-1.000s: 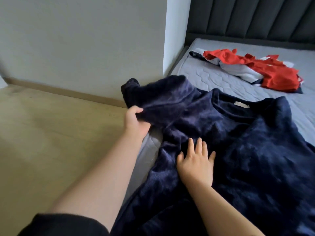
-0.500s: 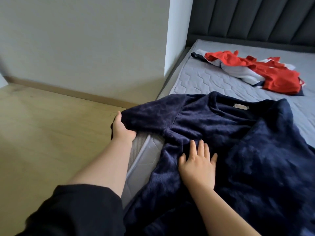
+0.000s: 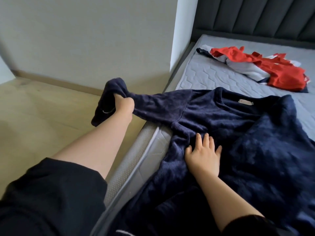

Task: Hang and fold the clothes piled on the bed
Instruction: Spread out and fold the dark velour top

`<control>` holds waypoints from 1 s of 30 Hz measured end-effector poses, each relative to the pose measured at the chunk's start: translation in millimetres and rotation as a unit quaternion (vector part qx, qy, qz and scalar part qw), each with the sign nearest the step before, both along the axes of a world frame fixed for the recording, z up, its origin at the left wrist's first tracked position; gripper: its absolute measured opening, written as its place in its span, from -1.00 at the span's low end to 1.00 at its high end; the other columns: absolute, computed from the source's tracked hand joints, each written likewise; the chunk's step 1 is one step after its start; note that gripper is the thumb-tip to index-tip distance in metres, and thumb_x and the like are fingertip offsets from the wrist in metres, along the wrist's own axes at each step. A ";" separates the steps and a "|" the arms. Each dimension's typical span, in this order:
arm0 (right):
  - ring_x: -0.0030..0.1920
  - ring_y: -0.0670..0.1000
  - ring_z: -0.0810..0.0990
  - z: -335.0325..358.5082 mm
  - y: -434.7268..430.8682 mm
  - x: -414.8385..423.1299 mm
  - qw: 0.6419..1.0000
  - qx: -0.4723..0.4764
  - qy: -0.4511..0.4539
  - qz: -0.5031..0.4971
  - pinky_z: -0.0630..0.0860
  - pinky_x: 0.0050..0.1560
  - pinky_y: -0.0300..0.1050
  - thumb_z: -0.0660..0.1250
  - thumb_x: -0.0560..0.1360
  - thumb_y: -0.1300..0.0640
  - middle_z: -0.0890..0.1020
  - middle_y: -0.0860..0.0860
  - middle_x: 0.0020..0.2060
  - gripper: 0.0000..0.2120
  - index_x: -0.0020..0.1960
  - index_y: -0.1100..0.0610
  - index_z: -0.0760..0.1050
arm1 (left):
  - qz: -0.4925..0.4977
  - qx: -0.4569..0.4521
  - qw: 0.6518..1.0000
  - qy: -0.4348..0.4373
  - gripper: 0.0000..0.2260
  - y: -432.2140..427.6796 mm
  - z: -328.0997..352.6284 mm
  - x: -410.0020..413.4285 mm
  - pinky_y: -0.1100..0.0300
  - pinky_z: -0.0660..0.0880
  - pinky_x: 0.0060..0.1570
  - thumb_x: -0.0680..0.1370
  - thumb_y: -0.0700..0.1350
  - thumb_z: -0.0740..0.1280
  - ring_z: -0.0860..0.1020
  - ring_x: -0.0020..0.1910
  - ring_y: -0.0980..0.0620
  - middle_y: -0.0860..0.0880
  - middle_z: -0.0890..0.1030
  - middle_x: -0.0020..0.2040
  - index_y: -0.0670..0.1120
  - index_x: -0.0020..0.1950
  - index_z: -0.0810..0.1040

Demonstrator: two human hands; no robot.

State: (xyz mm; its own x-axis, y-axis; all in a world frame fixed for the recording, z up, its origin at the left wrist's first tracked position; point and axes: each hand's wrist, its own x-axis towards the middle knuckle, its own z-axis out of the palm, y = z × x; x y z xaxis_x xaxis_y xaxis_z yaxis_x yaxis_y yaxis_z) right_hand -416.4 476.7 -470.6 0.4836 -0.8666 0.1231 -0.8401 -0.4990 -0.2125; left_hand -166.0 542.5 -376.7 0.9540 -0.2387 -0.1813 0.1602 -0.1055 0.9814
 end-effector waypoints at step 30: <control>-0.09 0.10 0.63 79.9 18.9 -315.6 0.615 0.536 -0.529 -0.233 0.52 -0.15 -0.05 0.16 0.50 -0.29 0.70 0.08 -0.15 -0.49 0.05 0.13 0.57 | -0.445 0.218 0.682 -0.538 -0.80 48.7 -15.5 -354.8 0.17 0.35 0.05 0.42 -0.31 0.23 0.49 0.05 -0.04 0.02 0.57 -0.09 -0.05 -0.10 0.56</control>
State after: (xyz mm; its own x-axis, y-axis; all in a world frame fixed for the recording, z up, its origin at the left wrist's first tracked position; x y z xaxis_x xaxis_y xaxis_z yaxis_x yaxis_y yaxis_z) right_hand -731.9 495.6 -390.8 0.2925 -0.7377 -0.6085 0.0538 0.6480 -0.7597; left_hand -520.7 591.1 -392.2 0.1027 -0.9573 0.2702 -0.9458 -0.0099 0.3246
